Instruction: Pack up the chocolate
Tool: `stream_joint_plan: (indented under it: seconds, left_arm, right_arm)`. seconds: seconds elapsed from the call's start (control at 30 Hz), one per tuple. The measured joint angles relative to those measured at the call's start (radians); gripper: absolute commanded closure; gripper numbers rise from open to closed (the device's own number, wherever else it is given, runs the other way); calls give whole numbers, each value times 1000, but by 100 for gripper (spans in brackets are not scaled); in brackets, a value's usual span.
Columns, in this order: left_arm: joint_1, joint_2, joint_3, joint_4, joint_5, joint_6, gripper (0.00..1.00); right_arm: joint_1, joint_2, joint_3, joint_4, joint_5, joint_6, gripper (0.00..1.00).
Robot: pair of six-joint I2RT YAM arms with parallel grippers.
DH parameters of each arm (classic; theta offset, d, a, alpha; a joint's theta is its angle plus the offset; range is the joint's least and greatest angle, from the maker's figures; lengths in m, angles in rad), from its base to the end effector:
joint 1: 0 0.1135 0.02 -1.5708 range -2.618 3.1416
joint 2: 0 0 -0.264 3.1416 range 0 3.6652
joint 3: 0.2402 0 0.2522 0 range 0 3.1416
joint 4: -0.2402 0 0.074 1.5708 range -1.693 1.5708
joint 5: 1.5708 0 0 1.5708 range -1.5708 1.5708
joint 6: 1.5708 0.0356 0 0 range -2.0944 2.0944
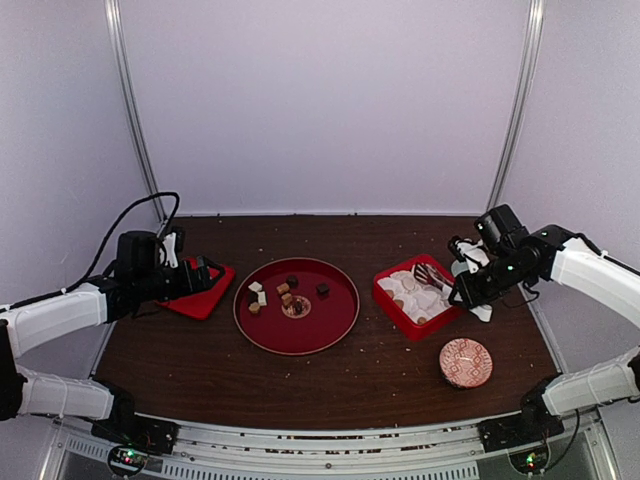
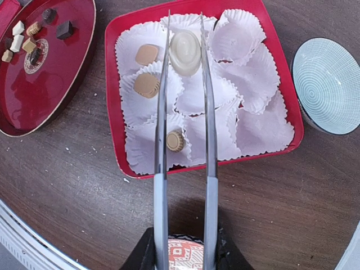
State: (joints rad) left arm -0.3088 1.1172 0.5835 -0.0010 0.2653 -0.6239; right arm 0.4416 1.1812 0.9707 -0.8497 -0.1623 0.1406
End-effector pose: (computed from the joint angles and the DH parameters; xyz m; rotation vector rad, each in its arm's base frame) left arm 0.2248 -0.0815 0.2226 -0.1793 2.1910 -0.8230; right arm 0.2011 0.1014 0.2700 -0.4562 2.6306 0.4079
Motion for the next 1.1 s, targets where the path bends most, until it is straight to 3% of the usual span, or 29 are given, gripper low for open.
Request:
stream_joint_plan:
  seconds: [0.77, 0.87, 1.1]
  left_arm:
    - [0, 3, 0, 0, 0, 0, 3]
    - [0, 3, 0, 0, 0, 0, 3]
    - [0, 3, 0, 0, 0, 0, 3]
  right_arm:
    - [0, 107, 1, -56, 47, -11, 75]
    - [0, 124, 1, -50, 47, -14, 69]
    - [0, 142, 2, -34, 48, -22, 65]
